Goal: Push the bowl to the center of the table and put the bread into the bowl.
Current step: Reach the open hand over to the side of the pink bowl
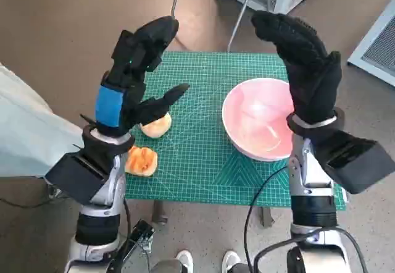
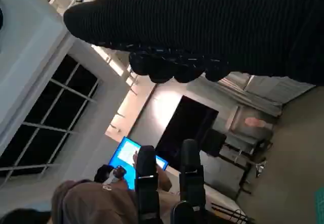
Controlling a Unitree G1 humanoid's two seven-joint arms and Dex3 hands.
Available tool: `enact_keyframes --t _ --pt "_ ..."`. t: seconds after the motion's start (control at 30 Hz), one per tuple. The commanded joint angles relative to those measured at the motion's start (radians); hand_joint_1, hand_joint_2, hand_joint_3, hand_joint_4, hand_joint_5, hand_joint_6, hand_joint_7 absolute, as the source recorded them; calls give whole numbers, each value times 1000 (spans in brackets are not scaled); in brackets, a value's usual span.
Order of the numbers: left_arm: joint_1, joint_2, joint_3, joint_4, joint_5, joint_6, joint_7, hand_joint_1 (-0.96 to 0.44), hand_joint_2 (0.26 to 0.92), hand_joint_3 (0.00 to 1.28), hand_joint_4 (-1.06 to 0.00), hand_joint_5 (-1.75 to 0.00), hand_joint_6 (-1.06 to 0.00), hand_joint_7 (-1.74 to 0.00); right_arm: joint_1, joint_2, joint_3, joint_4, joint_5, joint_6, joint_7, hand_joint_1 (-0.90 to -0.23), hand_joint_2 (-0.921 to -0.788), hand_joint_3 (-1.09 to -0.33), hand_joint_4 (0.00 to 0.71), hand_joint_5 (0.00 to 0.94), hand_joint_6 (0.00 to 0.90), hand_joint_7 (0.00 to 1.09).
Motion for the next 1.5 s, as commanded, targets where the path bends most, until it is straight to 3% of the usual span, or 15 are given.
enact_keyframes --t 0.03,0.93,1.13,1.27,1.33,1.5 --pt "7 10 4 -2 8 -9 1 -380 921 221 -380 -3 -129 -692 17 9 1 6 1 7 -3 -690 -921 -802 284 9 -1 854" --pt "9 8 2 -2 5 -6 0 -380 921 221 -381 -3 -129 -690 15 1 -11 33 13 -5 9 -687 -921 -801 278 5 -1 852" --pt "11 7 2 -3 3 -5 -1 -380 921 221 -381 -3 -129 -691 5 -35 -47 100 15 -50 18 -687 -921 -808 280 6 -1 820" --pt "14 9 5 -4 -3 -6 -4 -381 921 221 -381 -3 -129 -690 -11 -71 -93 191 11 -93 4 -677 -921 -818 276 4 -1 808" --pt "15 9 6 -6 -5 -5 -4 -381 921 221 -381 -3 -129 -689 -16 -84 -111 226 3 -106 -14 -679 -921 -820 272 2 -1 806" --pt "15 9 10 0 -9 -7 -6 -381 921 221 -381 -3 -130 -687 -17 -121 -152 310 -46 -143 -93 -684 -921 -838 264 0 -1 794"
